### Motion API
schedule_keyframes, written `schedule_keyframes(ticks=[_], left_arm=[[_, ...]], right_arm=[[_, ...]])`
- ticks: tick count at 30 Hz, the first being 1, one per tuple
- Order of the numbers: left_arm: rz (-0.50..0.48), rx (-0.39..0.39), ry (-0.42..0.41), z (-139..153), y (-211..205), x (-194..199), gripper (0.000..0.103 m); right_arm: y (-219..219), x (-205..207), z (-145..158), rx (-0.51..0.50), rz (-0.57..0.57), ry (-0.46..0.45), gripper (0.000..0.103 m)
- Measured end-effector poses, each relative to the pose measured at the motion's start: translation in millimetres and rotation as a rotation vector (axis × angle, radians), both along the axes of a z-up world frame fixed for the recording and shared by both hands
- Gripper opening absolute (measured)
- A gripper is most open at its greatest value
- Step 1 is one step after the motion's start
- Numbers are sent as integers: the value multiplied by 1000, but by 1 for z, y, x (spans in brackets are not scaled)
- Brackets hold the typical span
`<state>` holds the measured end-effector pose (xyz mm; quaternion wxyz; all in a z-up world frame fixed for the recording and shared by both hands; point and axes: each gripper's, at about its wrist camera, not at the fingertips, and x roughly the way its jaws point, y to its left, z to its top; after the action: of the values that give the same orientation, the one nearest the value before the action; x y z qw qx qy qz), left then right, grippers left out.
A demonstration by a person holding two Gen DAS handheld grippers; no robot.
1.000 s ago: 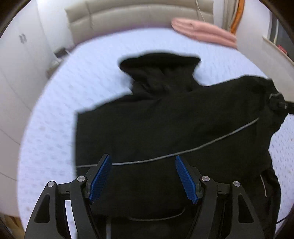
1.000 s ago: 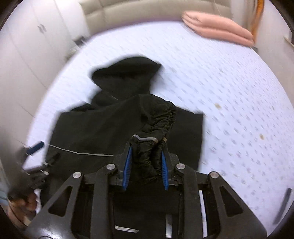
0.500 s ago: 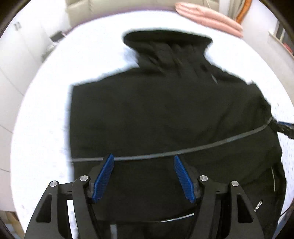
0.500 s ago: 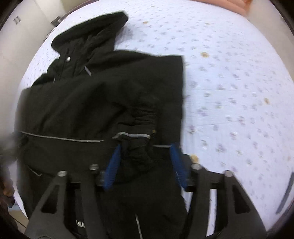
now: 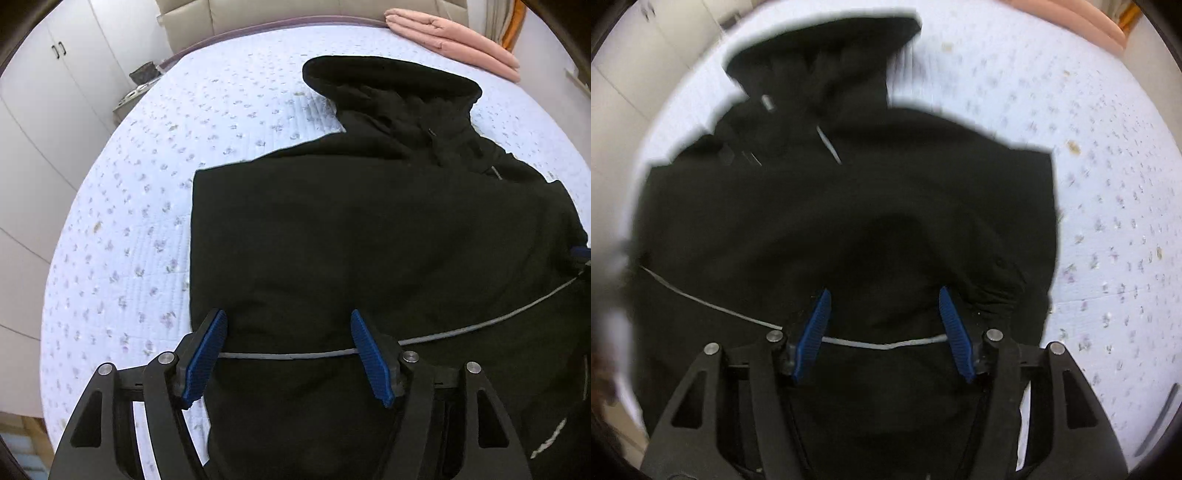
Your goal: Fold large clothes
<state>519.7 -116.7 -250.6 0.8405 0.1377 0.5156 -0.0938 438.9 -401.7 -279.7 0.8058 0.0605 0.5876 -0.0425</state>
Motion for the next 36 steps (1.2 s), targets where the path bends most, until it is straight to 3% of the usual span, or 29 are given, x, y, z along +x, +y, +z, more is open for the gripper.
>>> schedule_keyframes(ticks=[1, 3, 7, 9, 11, 14, 16, 18, 21, 24, 27, 30, 36], left_arm=[[-2, 28, -5, -3, -2, 1, 81], [16, 45, 10, -8, -2, 5, 84], [27, -26, 17, 19, 4, 0, 79], [-43, -96, -15, 46, 5, -20, 79], [-108, -147, -14, 58, 2, -33, 79], [-158, -146, 35, 43, -5, -42, 79], [-148, -89, 85, 15, -10, -39, 79], [-169, -52, 86, -6, -10, -42, 80], [-223, -4, 80, -9, -17, -46, 80], [-208, -35, 103, 9, -13, -39, 79], [-209, -103, 50, 42, -5, -32, 79], [-220, -109, -37, 72, -11, -10, 79], [-171, -152, -174, 108, -36, 91, 79]], right_arm=[[4, 1, -5, -39, 16, -6, 59], [8, 3, -5, -72, 17, -3, 59], [9, 1, 19, -46, 2, 14, 58], [18, -16, 47, 3, 50, -49, 59], [30, -31, 58, -9, 106, -55, 59], [37, -43, 40, -107, 151, 6, 55], [32, -46, 18, -108, 149, 66, 48], [28, -47, 3, -89, 142, 94, 48], [30, -47, -6, -98, 156, 103, 49], [29, -46, -5, -91, 166, 114, 49], [20, -44, 18, -17, 150, 91, 48], [1, -34, 61, -7, 138, -9, 48], [-39, 41, 102, 16, 75, -181, 49]])
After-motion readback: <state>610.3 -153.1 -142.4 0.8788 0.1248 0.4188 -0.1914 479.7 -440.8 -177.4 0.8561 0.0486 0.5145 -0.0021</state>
